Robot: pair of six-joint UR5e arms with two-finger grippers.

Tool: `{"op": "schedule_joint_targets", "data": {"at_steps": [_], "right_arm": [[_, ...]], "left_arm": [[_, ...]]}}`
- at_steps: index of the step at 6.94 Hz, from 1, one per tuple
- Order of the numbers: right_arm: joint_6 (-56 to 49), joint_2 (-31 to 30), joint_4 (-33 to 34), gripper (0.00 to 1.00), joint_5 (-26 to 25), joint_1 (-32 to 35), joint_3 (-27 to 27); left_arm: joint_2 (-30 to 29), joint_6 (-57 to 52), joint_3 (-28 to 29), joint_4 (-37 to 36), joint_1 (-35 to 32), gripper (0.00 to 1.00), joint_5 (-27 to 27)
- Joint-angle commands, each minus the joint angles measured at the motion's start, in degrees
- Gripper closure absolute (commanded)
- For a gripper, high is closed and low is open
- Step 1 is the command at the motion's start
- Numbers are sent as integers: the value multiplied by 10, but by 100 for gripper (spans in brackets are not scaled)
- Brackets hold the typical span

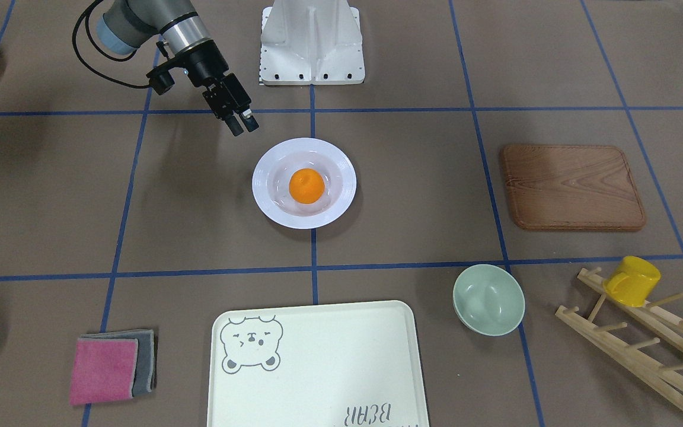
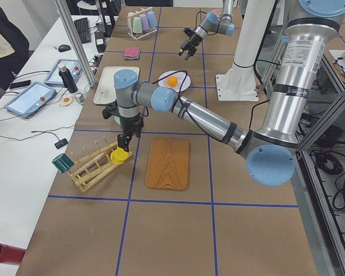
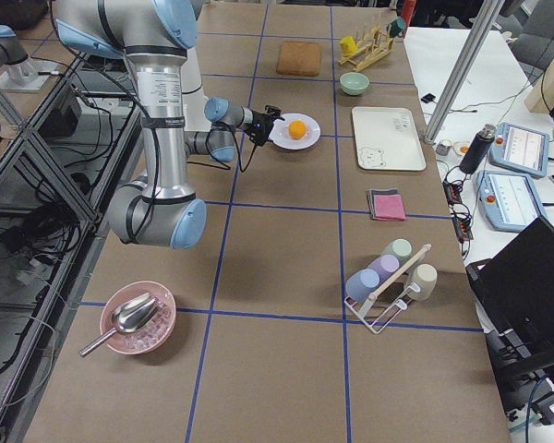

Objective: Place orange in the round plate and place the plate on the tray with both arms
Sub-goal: 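Lower the right gripper to the plate rim nearest the robot and grip it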

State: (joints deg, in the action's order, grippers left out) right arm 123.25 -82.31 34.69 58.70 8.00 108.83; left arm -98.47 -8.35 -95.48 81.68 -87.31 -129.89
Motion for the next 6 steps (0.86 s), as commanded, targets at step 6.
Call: {"op": "schedule_joint_targets", "data": {"at_steps": [6], "right_arm": [[68, 71, 57, 0, -27, -26, -85]], "left_arm": [[68, 14, 34, 20, -66, 1, -98]]}}
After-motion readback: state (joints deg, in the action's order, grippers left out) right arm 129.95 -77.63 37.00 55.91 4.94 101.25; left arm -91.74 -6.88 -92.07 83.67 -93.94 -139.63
